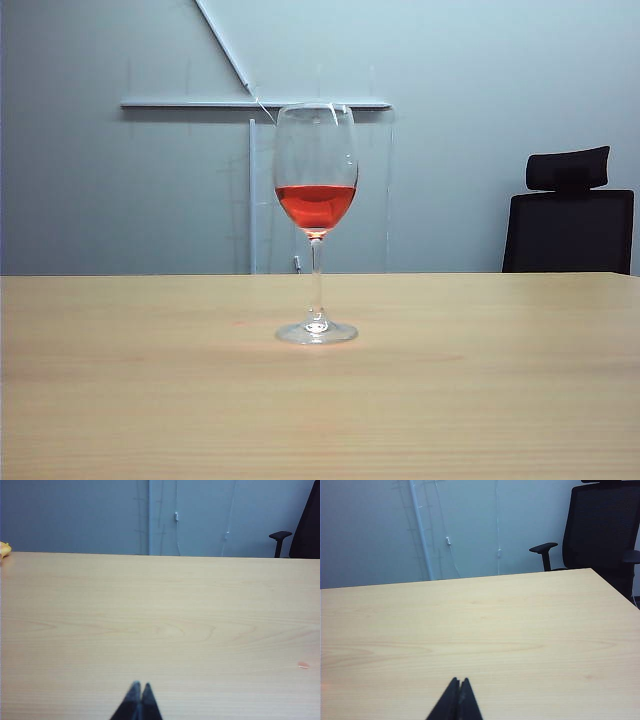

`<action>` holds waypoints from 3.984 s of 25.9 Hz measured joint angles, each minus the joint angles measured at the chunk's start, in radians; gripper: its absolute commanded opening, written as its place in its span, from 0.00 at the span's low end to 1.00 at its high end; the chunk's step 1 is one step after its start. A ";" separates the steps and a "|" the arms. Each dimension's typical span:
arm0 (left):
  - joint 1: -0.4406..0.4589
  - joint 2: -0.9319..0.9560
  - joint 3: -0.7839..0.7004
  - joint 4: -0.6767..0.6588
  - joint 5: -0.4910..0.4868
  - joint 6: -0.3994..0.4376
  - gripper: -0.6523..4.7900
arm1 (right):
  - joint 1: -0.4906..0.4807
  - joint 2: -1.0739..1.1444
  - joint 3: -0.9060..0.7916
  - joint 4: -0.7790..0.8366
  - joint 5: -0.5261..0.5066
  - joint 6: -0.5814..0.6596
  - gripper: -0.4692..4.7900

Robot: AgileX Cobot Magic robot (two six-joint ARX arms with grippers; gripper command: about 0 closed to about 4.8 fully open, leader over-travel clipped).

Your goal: Gently pick up the goblet, rotate it counterclockwise for two full turns (viewing from above), and then place it back on the table.

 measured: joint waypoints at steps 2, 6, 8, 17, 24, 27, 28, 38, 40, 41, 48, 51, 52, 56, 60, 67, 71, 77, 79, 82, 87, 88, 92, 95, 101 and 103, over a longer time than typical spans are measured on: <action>0.000 0.000 0.000 0.000 0.000 0.000 0.11 | -0.001 0.000 0.000 0.000 0.000 0.000 0.07; 0.000 0.000 0.000 0.000 0.000 0.000 0.11 | -0.001 0.000 0.000 0.000 0.000 0.000 0.07; 0.000 0.000 0.000 0.000 0.000 0.000 0.11 | -0.001 0.000 0.000 0.000 0.002 0.000 0.07; 0.000 -0.001 0.000 0.000 0.000 0.000 0.11 | 0.113 0.154 0.000 0.110 -0.098 0.007 0.13; 0.000 -0.001 0.000 0.000 0.000 0.000 0.11 | 0.384 0.551 0.004 0.439 -0.058 -0.103 0.58; 0.000 0.000 0.000 -0.002 0.000 0.000 0.11 | 0.480 0.830 0.046 0.639 -0.013 -0.169 0.65; 0.000 -0.001 0.000 -0.002 -0.001 0.000 0.11 | 0.494 0.919 0.067 0.718 -0.016 -0.176 0.69; -0.008 -0.001 0.000 -0.003 -0.002 0.000 0.11 | 0.505 1.656 0.338 1.257 -0.285 -0.175 0.73; -0.042 -0.001 0.000 -0.003 -0.004 0.000 0.11 | 0.506 1.700 0.372 1.260 -0.304 -0.174 0.73; -0.071 -0.001 0.000 -0.003 -0.004 0.000 0.11 | 0.506 1.722 0.390 1.260 -0.312 -0.174 0.73; -0.338 0.000 0.000 -0.004 -0.003 0.000 0.11 | 0.512 1.751 0.532 1.057 -0.333 -0.174 0.73; -0.411 0.028 0.000 0.000 -0.006 0.000 0.11 | 0.513 1.769 0.595 0.970 -0.333 -0.174 0.73; -0.432 0.036 0.000 -0.005 -0.004 0.000 0.11 | 0.514 1.781 0.612 0.959 -0.333 -0.174 0.73; -0.489 0.075 0.000 -0.007 0.000 0.000 0.11 | 0.519 1.863 0.677 0.942 -0.351 -0.174 0.73; -0.488 0.074 0.000 -0.008 0.000 0.000 0.11 | 0.526 1.894 0.699 0.942 -0.358 -0.174 0.73; -0.488 0.074 0.000 -0.010 0.000 0.000 0.11 | 0.543 1.973 0.719 1.038 -0.358 -0.159 0.73; -0.488 0.074 0.000 -0.010 0.000 0.000 0.11 | 0.544 1.992 0.719 1.103 -0.356 -0.135 0.73; -0.488 0.074 0.000 -0.010 0.000 0.000 0.11 | 0.544 1.992 0.721 1.117 -0.355 -0.127 0.73; -0.488 0.074 0.000 -0.010 0.000 0.000 0.11 | 0.544 1.997 0.725 1.128 -0.354 -0.127 0.73; -0.488 0.074 0.000 -0.010 0.000 0.000 0.11 | 0.544 2.029 0.730 1.167 -0.355 -0.107 0.73; -0.488 0.074 0.000 -0.010 0.000 0.000 0.11 | 0.544 2.077 0.732 1.267 -0.354 -0.070 0.72; -0.488 0.074 0.000 -0.010 0.000 0.000 0.11 | 0.544 2.081 0.732 1.275 -0.354 -0.069 0.70; -0.488 0.074 0.000 -0.010 0.000 0.000 0.11 | 0.545 2.086 0.737 1.279 -0.354 -0.065 0.61; -0.488 0.074 0.000 -0.011 0.000 0.000 0.11 | 0.547 2.086 0.737 1.280 -0.355 -0.063 0.53; -0.488 0.074 0.000 -0.011 0.000 0.000 0.11 | 0.547 2.086 0.740 1.280 -0.356 -0.063 0.44; -0.488 0.074 0.000 -0.011 0.000 0.000 0.11 | 0.548 2.086 0.753 1.280 -0.355 -0.055 0.40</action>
